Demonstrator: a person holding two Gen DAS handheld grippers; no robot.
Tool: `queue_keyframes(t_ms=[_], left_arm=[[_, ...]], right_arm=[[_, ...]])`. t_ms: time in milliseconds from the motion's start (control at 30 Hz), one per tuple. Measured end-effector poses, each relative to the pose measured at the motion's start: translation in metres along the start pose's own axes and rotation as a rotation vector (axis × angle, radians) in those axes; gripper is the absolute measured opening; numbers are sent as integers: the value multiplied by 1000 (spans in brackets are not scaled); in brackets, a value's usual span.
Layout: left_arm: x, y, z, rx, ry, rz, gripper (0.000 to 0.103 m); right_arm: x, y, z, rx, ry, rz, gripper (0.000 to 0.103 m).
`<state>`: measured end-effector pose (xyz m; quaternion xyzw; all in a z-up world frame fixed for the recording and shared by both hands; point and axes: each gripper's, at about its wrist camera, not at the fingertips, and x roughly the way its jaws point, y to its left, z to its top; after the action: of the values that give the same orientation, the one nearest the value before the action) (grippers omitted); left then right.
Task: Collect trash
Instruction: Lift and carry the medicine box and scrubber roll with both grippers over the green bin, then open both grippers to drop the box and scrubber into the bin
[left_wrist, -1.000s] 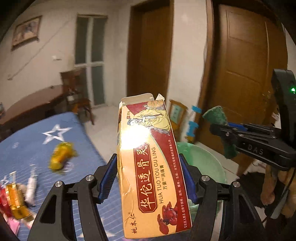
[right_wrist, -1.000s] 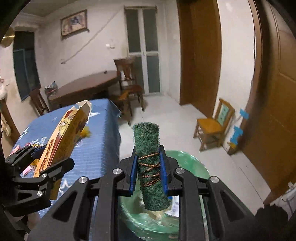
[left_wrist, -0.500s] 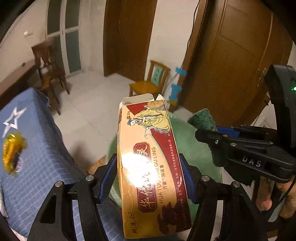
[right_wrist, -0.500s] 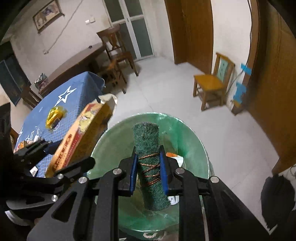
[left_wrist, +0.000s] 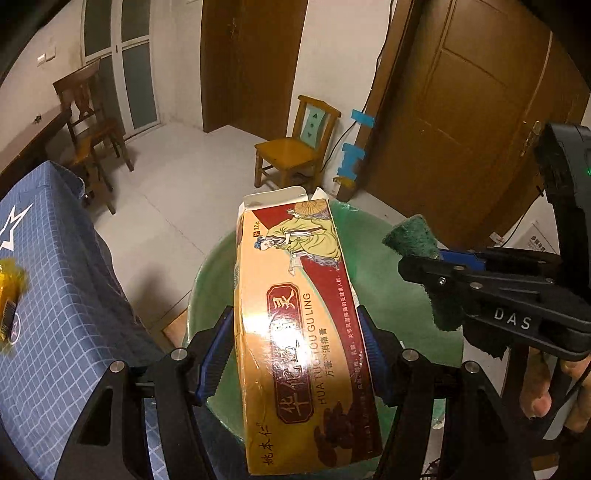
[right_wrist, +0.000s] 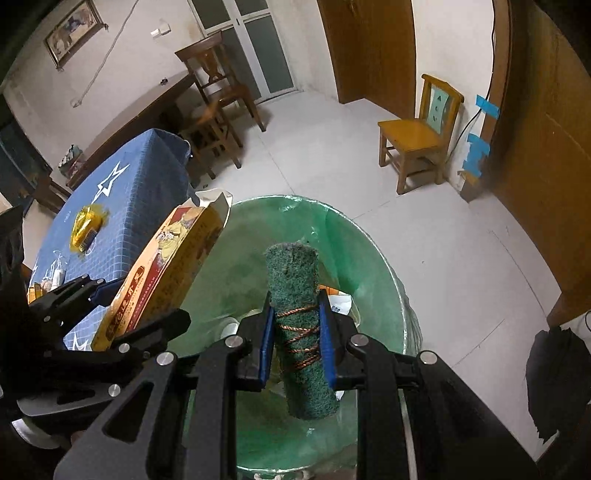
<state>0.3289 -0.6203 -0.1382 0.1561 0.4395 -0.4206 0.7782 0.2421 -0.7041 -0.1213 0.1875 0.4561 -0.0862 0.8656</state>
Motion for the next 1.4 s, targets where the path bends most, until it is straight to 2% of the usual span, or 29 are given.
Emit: queue_keyframes(t_ms=[533,567,600,633,667,800,1400], left_arm=[[-12,-2,0,-8,1,-4,65],[-12,-4,-1,-3,6,1,66],[-11,-3,-1,1,16,18,67],[-9,-2,0,-1,25,35,74],[-8,-1,0,-6,25,46,75],[-8,11,-1,-45,16,48,75],[-30,18,-20,-52,7,39,75]], right_arm=[[1,2,0,-8,1,3,22],[1,1,0,-7,-2,2,29],[-2,0,1,3,-19,-2,42],[-6,-3,1,20,-47,-7,71],[-9,-6,2,31,-64,-7,75],[-11,-11,4,46,-64,12,75],[-20,-1,-6,41,-74,51,74]])
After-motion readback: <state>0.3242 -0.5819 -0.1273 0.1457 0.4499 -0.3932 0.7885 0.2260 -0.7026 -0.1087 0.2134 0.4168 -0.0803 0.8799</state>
